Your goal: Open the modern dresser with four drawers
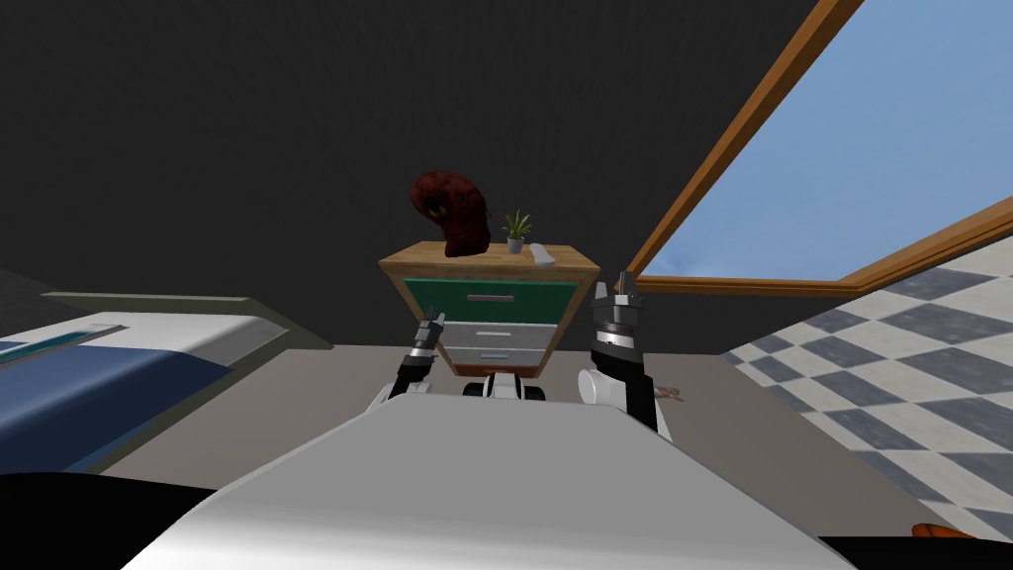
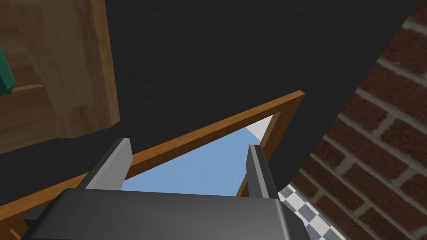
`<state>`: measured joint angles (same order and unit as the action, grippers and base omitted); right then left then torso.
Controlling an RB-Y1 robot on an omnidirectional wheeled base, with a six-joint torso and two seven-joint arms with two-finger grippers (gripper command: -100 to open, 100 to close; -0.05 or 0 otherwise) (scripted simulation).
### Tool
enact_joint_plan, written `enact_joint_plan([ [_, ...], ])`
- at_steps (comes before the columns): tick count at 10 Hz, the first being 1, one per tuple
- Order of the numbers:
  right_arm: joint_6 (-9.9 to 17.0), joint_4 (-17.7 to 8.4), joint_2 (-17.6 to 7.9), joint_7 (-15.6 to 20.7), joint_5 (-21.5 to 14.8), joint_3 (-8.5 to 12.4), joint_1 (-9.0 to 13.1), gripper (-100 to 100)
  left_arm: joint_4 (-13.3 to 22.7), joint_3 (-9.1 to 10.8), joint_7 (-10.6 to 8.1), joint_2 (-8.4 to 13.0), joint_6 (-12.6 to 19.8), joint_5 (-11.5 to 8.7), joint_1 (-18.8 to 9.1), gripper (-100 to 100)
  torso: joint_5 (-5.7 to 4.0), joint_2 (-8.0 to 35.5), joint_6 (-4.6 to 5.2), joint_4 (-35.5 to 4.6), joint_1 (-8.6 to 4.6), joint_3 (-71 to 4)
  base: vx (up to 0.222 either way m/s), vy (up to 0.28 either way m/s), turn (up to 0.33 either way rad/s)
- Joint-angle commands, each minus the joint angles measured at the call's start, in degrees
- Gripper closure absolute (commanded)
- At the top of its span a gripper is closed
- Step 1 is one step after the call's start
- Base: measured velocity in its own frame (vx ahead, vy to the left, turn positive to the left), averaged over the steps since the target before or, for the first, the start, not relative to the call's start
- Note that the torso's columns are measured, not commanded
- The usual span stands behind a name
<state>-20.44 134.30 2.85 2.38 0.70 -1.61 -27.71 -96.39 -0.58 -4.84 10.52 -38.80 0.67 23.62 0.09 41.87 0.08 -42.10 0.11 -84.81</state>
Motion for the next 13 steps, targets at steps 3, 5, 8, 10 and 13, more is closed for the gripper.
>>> enact_joint_plan([
  [3, 0.00, 0.00, 0.00, 0.00, 0.00, 0.00, 0.00, 0, 6.14, -0.16, 0.53, -0.01, -2.16, 0.34, -1.27, -100, 0.01, 0.06, 0.04, -0.02, -0.02, 0.06, 0.002, -0.022, -0.002],
  [5, 0.00, 0.00, 0.00, 0.00, 0.00, 0.00, 0.00, 0, 8.65, -0.21, 0.74, -0.03, -3.10, 0.48, -1.78, -100, 0.02, 0.06, 0.06, -0.01, -0.03, 0.07, 0.000, -0.027, -0.002],
  [8, 0.00, 0.00, 0.00, 0.00, 0.00, 0.00, 0.00, 0, 13.60, -0.29, 1.15, -0.17, -4.94, 0.75, -2.79, -100, -0.04, 0.19, -0.02, -0.09, -0.08, 0.12, 0.006, -0.030, -0.002],
  [10, 0.00, 0.00, 0.00, 0.00, 0.00, 0.00, 0.00, 0, 16.00, -0.33, 1.35, -0.30, -5.83, 0.89, -3.28, -100, -0.02, 0.21, -0.03, -0.08, -0.03, 0.14, 0.001, -0.028, -0.006],
  [13, 0.00, 0.00, 0.00, 0.00, 0.00, 0.00, 0.00, 0, 22.33, -0.45, 1.92, -0.97, -8.36, 1.26, -4.67, -100, -0.09, 0.37, -0.07, -0.17, -0.12, 0.22, 0.004, -0.030, -0.005],
])
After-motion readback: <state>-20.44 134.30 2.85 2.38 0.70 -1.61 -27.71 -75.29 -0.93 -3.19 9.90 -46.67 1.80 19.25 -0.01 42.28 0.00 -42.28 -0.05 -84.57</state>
